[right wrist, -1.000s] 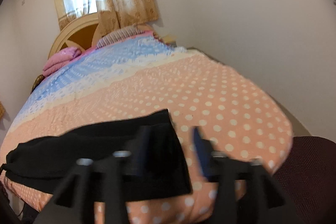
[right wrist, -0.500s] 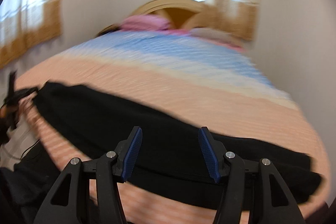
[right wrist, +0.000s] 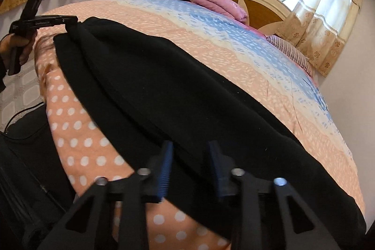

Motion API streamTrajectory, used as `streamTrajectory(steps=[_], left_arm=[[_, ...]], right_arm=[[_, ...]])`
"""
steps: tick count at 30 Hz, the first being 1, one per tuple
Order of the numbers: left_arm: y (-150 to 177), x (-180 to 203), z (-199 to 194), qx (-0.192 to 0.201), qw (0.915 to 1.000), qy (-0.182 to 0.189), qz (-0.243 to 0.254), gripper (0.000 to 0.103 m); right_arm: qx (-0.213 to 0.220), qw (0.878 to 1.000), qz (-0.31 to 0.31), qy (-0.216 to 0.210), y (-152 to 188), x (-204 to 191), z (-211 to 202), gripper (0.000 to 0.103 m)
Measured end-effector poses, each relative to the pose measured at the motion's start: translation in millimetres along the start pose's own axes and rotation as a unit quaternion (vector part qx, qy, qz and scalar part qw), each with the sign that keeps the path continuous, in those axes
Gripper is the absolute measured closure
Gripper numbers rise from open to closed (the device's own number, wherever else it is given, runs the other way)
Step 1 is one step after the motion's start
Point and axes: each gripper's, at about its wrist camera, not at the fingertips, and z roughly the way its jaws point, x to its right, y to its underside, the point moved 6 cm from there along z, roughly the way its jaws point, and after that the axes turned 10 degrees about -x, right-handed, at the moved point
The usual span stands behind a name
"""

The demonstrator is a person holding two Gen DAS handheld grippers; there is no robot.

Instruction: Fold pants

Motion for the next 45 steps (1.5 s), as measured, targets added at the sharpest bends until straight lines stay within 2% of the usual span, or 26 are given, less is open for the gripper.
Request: streamTrajectory(steps=[1, 4, 6, 10, 17, 24, 29, 33, 35, 38, 39, 40, 41, 43, 45], left_arm=[[-1.1, 0.1, -0.5, 0.001, 1.0000, 0.000, 0.002, 0.087], [-8.1, 2.5, -6.3, 0.011, 0.9999, 0.003, 0.010, 0.088], [-10.9, 3.0, -11.3, 0.017, 0.9997, 0.007, 0.015, 0.089], [-8.7, 4.9, -22.0, 0.022, 0.9992, 0.011, 0.031, 0.089], [15.4, -5.9, -21.4, 0.005, 0.9998, 0.011, 0.017, 0.089], [16.4, -16.8, -28.5, 0.019, 0.9996, 0.018, -0.009, 0.091], [23.3, -19.1, -27.6, 0.019, 0.9995, 0.012, -0.020, 0.091], [19.4, -20.9, -35.1, 0.030, 0.9989, -0.002, -0.035, 0.091], [11.1, -16.3, -41.9, 0.043, 0.9986, -0.009, -0.030, 0.088], [0.2, -5.3, -48.3, 0.057, 0.9981, 0.001, -0.022, 0.086], [-2.2, -0.8, -47.7, 0.058, 0.9982, 0.006, -0.018, 0.082], [-3.1, 5.6, -45.4, 0.054, 0.9984, 0.011, -0.011, 0.072], [-2.1, 12.9, -40.1, 0.047, 0.9988, 0.014, -0.004, 0.062], [4.1, 23.7, -26.1, 0.024, 0.9996, 0.014, 0.010, 0.060], [18.2, 31.0, -2.6, -0.024, 0.9995, 0.009, 0.016, 0.060]], right_arm=[[-0.002, 1.000, 0.005, -0.005, 1.0, 1.5, -3.0, 0.093], [0.008, 1.000, 0.012, -0.010, -0.9, 5.1, -16.9, 0.100], [0.018, 0.999, 0.014, -0.029, -1.6, 3.9, -32.5, 0.100], [0.027, 0.999, 0.001, -0.035, 1.8, -8.2, -45.9, 0.100], [-0.006, 0.999, 0.000, -0.038, 19.4, -13.6, -18.1, 0.100], [0.009, 0.999, 0.008, -0.052, 15.7, -7.3, -34.0, 0.100], [-0.033, 0.999, -0.024, -0.033, 30.9, -20.2, -10.9, 0.100], [-0.030, 0.999, -0.026, -0.034, 31.5, -21.8, -12.8, 0.099], [-0.032, 0.998, -0.017, -0.046, 31.1, -18.0, -14.3, 0.099], [-0.030, 0.998, -0.010, -0.048, 32.4, -12.6, -14.5, 0.099], [-0.031, 0.998, -0.008, -0.050, 33.6, -13.1, -14.1, 0.098], [-0.031, 0.998, -0.009, -0.047, 34.5, -14.1, -13.5, 0.098], [-0.029, 0.999, -0.011, -0.043, 35.5, -15.6, -13.9, 0.098], [-0.027, 0.999, -0.011, -0.040, 37.1, -18.6, -15.1, 0.098], [-0.026, 0.999, -0.007, -0.042, 38.5, -17.3, -16.0, 0.097]])
